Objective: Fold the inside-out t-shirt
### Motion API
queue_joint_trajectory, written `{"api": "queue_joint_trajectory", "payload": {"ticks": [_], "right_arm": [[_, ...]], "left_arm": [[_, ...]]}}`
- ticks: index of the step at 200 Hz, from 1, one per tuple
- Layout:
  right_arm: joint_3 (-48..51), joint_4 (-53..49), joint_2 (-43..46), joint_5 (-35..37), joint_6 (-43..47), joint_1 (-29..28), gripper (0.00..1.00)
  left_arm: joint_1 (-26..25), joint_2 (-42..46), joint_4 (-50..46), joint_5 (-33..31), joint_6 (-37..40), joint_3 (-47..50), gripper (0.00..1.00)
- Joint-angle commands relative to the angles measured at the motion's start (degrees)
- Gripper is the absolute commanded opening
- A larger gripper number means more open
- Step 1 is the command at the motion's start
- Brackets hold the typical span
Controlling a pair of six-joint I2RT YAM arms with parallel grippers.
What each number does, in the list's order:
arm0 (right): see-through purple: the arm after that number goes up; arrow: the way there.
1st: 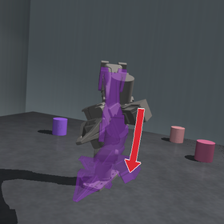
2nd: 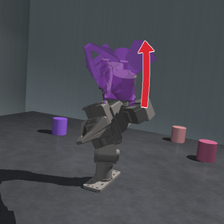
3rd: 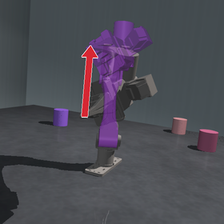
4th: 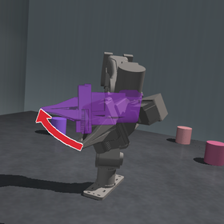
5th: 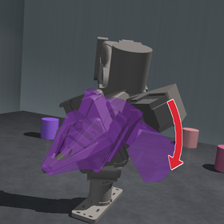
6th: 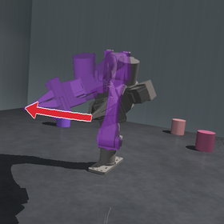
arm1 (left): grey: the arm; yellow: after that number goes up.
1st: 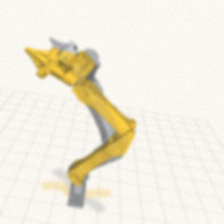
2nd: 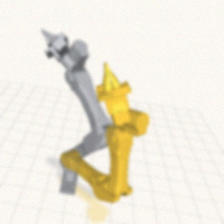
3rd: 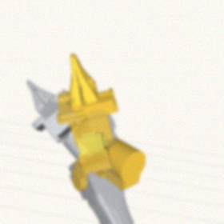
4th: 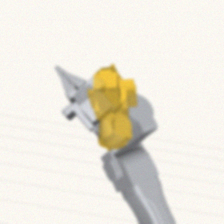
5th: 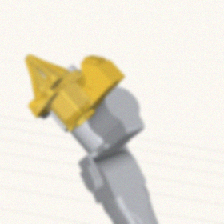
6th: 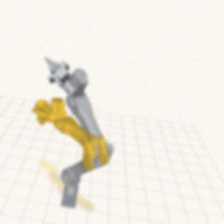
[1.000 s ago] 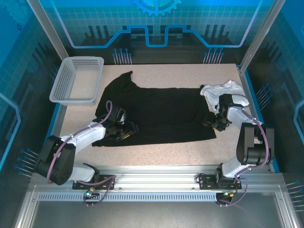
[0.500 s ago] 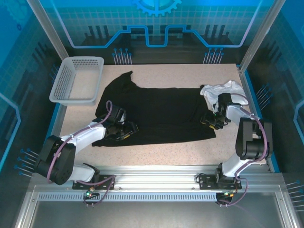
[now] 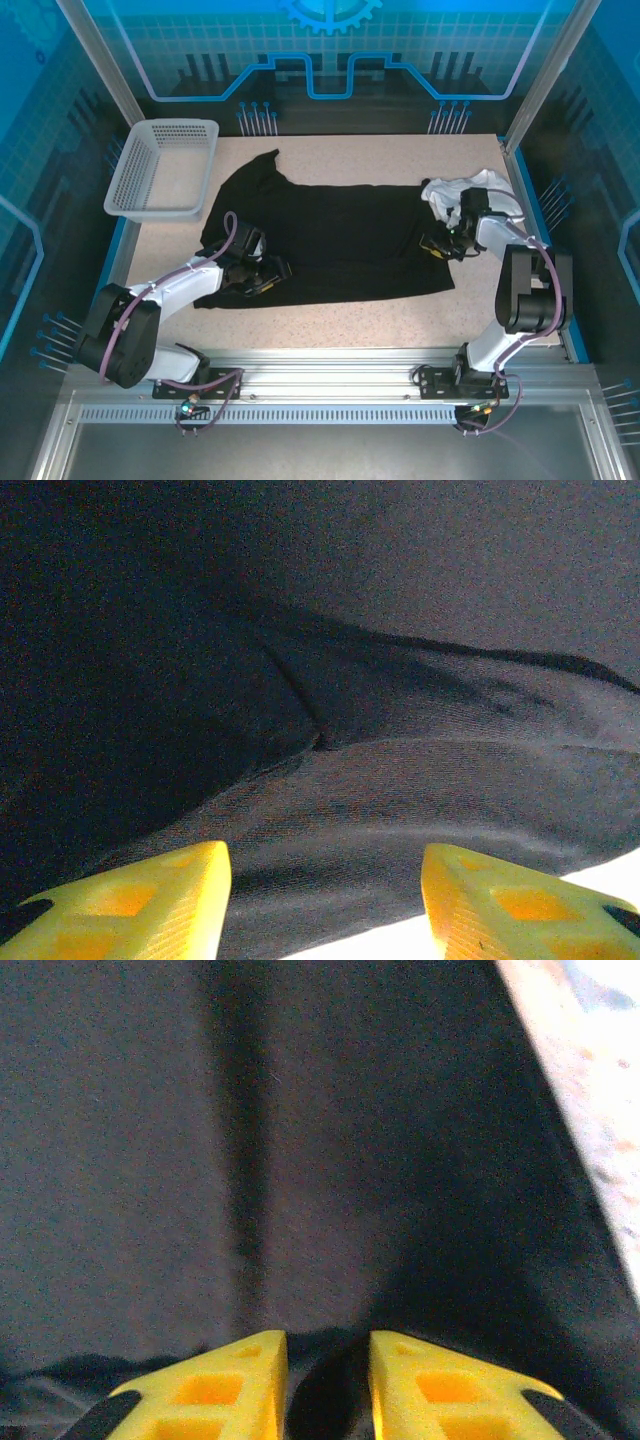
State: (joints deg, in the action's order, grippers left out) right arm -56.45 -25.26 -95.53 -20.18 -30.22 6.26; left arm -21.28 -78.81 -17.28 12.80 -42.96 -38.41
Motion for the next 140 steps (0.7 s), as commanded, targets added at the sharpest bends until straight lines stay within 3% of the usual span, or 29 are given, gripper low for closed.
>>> {"api": "queue_joint_trajectory", "payload": {"ticks": [1, 39, 65, 81, 115, 140], "right_arm": [[-2.6, 8.1, -2.2, -6.9, -7.9, 3.2, 0.27], [0.5, 8.2, 0.4, -0.8, -10.7, 6.9, 0.29], [2.3, 4.4, 5.2, 2.1, -3.6, 5.4, 0.32], [0.8, -3.2, 7.1, 6.8, 5.2, -0.6, 0.37], [-0.5, -8.3, 7.9, 18.3, 20.1, -20.1, 0.46], [-3.0, -11.1, 4.3, 27.3, 25.8, -28.5, 0.59]], "left_arm": [[-0.3, -0.5, 0.2, 1.0, 2.0, -0.2, 0.54], [-0.3, 1.0, 0.1, -0.1, 1.7, 1.1, 0.54], [-0.3, 1.2, 0.2, 0.0, 1.7, 0.7, 0.54], [-0.3, 1.2, -0.4, 0.1, 2.2, -0.1, 0.54], [-0.3, 2.0, -1.4, -1.1, 2.9, -0.6, 0.54], [-0.2, 1.9, -1.8, -0.9, 3.0, -0.9, 0.55]]}}
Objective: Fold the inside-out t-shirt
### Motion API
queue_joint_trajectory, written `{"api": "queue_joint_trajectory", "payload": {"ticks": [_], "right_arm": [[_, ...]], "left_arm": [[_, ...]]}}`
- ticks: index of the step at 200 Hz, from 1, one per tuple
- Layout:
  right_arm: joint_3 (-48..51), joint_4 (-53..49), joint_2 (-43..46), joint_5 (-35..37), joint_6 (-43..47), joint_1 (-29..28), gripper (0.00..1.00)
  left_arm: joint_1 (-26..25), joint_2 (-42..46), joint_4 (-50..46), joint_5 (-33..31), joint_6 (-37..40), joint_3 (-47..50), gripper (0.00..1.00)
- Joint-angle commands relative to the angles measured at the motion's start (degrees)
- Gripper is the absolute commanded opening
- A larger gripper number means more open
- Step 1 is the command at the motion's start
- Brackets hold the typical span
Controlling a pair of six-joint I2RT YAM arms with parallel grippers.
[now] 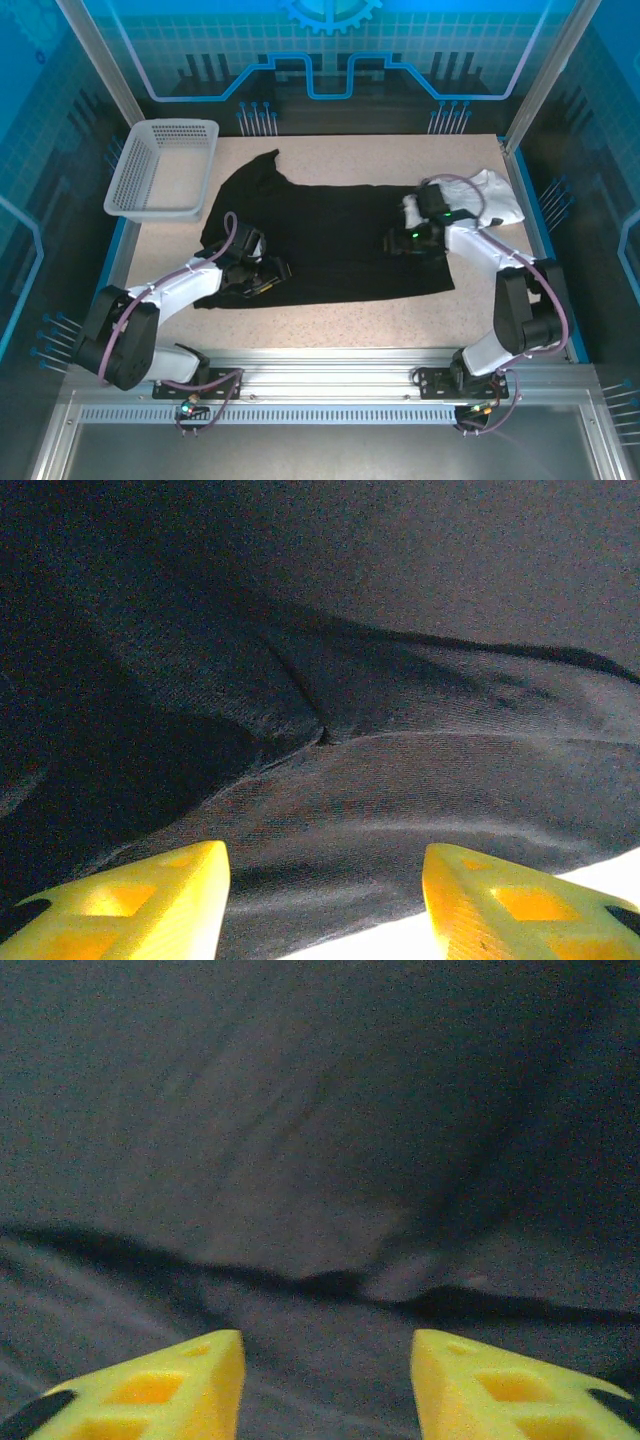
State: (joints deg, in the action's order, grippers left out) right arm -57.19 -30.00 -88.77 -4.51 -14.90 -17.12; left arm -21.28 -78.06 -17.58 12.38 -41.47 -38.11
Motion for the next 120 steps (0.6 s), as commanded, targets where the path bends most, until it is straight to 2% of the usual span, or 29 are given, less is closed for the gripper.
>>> {"api": "queue_joint_trajectory", "payload": {"ticks": [1, 13, 23, 36, 52, 77, 120], "right_arm": [[-2.2, -6.4, -2.6, 11.8, 10.6, -5.3, 0.59], [-1.9, -6.8, -3.1, 15.4, 11.7, -8.3, 0.65], [-1.4, -7.2, -3.3, 17.7, 12.5, -10.3, 0.74], [-1.0, -7.9, -3.7, 21.4, 13.1, -12.9, 0.77], [-0.9, -8.7, -5.3, 25.7, 13.4, -15.2, 0.78], [-1.6, -9.3, -8.5, 29.7, 12.6, -15.7, 0.78], [-4.8, -7.4, -10.4, 30.0, 12.4, -13.9, 0.73]], "left_arm": [[-0.2, 1.1, -1.4, -0.5, 1.5, -1.2, 0.55], [-0.1, 1.2, -1.4, -0.3, 1.4, -1.3, 0.55], [-0.2, 1.1, -1.4, -0.4, 1.4, -1.3, 0.55], [-0.1, 0.9, -1.3, -0.3, 1.5, -1.3, 0.55], [-0.1, 0.6, -1.2, -0.3, 1.7, -1.4, 0.55], [-0.1, 0.2, -1.3, 0.1, 2.1, -1.7, 0.55], [0.1, 0.1, -1.0, 0.1, 2.4, -1.5, 0.55]]}}
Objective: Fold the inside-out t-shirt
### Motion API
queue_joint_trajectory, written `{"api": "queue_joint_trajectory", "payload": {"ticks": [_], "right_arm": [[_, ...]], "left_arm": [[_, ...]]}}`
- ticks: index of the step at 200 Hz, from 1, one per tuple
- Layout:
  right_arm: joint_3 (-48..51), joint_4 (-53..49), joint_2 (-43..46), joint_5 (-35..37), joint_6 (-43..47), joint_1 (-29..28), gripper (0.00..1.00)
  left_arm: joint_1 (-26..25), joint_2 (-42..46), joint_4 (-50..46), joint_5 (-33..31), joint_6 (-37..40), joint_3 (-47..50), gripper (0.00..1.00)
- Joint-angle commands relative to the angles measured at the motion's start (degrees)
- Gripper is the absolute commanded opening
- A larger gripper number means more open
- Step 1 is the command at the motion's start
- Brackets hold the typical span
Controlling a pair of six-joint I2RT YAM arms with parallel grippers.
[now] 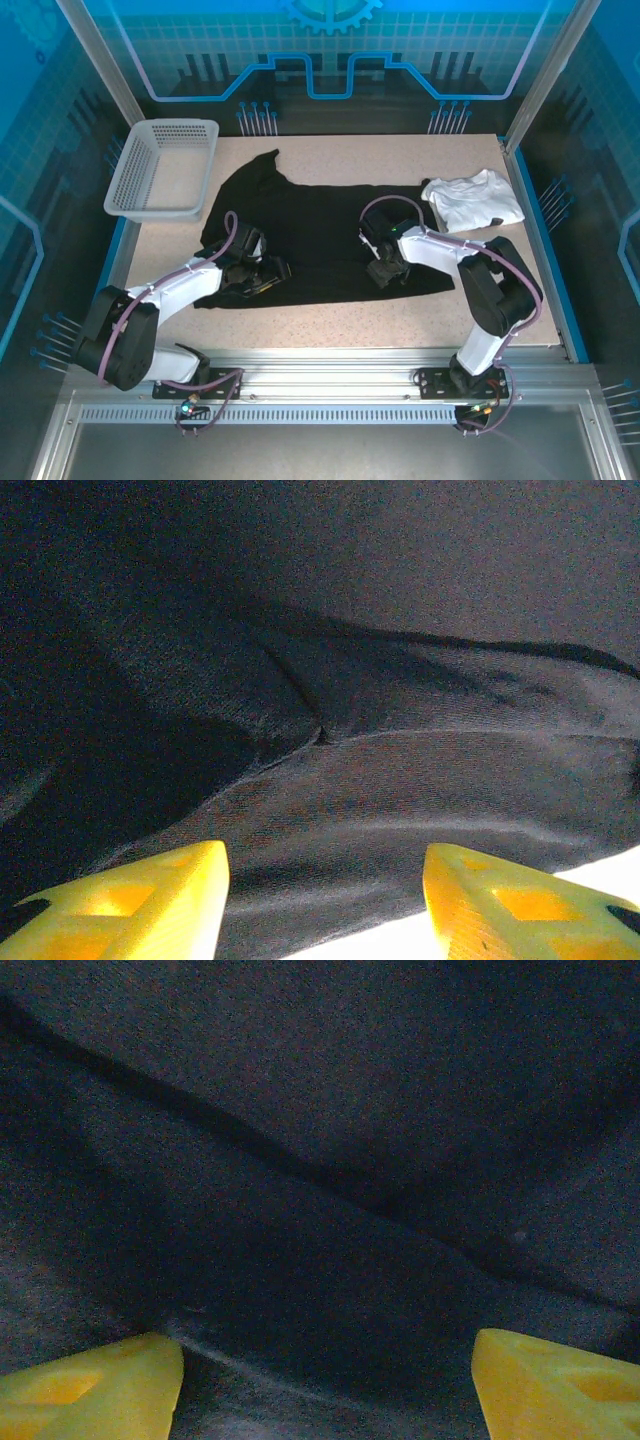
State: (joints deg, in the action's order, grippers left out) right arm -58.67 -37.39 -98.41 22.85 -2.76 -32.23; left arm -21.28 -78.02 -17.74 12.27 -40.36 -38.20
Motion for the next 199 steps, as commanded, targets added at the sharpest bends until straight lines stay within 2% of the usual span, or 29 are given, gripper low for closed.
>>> {"api": "queue_joint_trajectory", "payload": {"ticks": [1, 82, 113, 151, 177, 186, 199], "right_arm": [[-3.4, 0.0, -0.8, 2.6, 0.3, 1.2, 0.73], [-10.4, 2.8, -5.1, 0.1, -0.4, 6.6, 0.54], [-14.7, 1.2, -8.4, 1.8, -1.5, 8.7, 0.49], [-18.1, -1.4, -9.7, 4.6, -3.1, 10.9, 0.45], [-17.2, -3.2, -6.3, 5.4, -4.0, 10.8, 0.45], [-15.6, -2.7, -3.8, 3.6, -3.6, 10.4, 0.47], [-12.4, -0.8, 0.3, -2.6, -1.5, 8.5, 0.51]], "left_arm": [[0.0, 0.1, -0.8, 0.2, 1.2, -1.4, 0.55], [0.1, 0.2, -0.7, 0.3, 1.3, -0.8, 0.55], [0.1, 0.7, -1.0, 0.3, 1.2, -0.7, 0.55], [0.3, 2.2, -1.9, -0.2, 1.5, -0.8, 0.55], [1.5, 4.5, -3.8, -1.0, 2.5, -1.8, 0.55], [2.2, 5.8, -4.6, -1.5, 2.9, -2.0, 0.55], [3.8, 7.9, -6.4, -2.0, 3.4, -2.3, 0.55]]}}
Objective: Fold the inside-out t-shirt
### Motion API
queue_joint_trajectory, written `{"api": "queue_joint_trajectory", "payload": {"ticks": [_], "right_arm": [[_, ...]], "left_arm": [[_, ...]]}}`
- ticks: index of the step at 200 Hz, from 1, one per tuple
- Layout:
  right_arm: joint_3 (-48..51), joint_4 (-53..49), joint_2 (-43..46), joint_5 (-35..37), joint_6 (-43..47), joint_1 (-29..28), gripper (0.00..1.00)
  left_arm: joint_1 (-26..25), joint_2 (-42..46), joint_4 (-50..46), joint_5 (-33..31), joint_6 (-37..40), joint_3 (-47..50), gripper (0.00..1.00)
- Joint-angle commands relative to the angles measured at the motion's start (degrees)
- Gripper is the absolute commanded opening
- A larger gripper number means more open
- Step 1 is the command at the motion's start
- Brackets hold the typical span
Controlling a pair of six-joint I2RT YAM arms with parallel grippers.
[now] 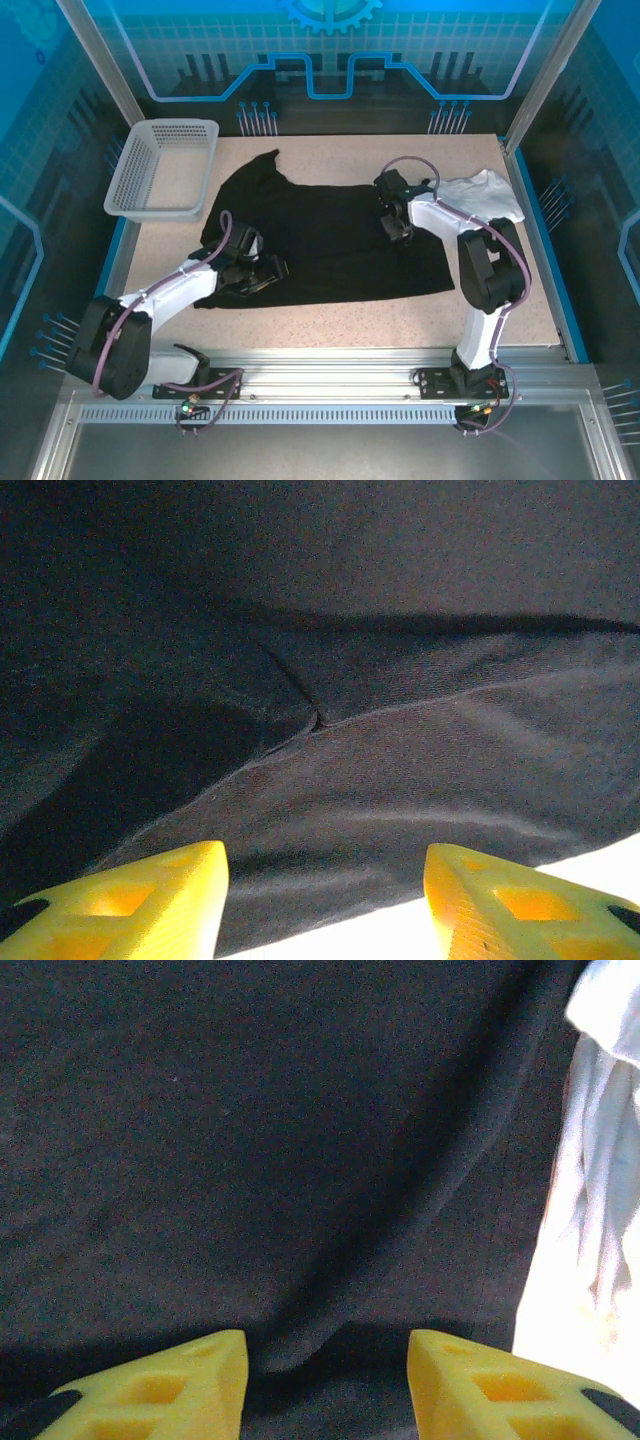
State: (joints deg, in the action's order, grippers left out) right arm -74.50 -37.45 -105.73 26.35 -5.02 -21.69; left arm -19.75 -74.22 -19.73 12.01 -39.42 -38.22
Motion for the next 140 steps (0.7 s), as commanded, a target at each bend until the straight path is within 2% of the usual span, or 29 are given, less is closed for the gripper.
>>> {"api": "queue_joint_trajectory", "payload": {"ticks": [1, 24, 38, 53, 81, 105, 140], "right_arm": [[3.7, -0.6, 7.9, -6.6, 1.0, -2.3, 0.51], [9.2, 5.7, 13.4, -20.5, 4.3, -9.4, 0.61], [10.9, 9.8, 14.5, -23.5, 4.5, -13.7, 0.64], [11.0, 13.1, 13.3, -26.7, 3.6, -16.7, 0.67], [10.4, 19.5, 10.3, -30.2, 3.7, -21.5, 0.67], [9.4, 27.0, 7.3, -34.8, 4.9, -26.4, 0.65], [-1.2, 29.4, -3.9, -34.9, 9.7, -33.2, 0.64]], "left_arm": [[2.5, 4.2, -4.7, -1.9, 2.5, -2.4, 0.55], [8.0, 8.0, -10.9, -3.8, 1.9, -1.4, 0.56], [10.7, 11.0, -13.3, -5.9, 0.8, 0.6, 0.57], [11.4, 14.1, -15.1, -8.7, -0.5, 2.3, 0.6], [14.0, 15.9, -15.4, -13.5, -1.3, 2.8, 0.62], [20.6, 14.1, -11.5, -8.7, -1.8, 2.3, 0.63], [31.3, 11.5, -9.2, 0.8, -3.2, 3.9, 0.63]]}}
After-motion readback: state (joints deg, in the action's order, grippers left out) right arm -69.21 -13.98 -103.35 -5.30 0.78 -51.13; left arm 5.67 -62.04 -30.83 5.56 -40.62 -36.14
